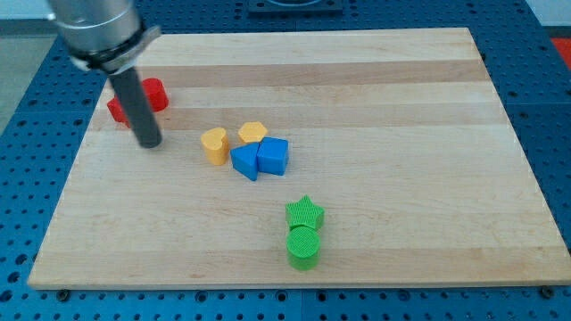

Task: Push the red blocks upwards

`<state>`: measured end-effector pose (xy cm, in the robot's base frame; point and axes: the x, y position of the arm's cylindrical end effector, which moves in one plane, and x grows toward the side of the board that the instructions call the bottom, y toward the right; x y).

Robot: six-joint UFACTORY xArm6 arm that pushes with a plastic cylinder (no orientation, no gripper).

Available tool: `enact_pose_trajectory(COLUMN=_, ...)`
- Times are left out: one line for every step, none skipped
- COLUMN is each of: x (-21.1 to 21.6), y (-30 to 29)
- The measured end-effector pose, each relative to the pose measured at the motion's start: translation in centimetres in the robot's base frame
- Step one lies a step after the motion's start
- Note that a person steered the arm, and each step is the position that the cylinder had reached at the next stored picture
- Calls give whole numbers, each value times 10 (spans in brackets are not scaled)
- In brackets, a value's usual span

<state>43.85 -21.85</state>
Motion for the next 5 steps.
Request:
enact_pose_trajectory(x=24, y=-31)
enact_pose_trajectory(x=36, y=-59)
enact_pose_trajectory(x=15, y=-64)
enact_pose_trajectory(x=-18, y=-63)
enact_pose_trajectory(x=-18, y=-61)
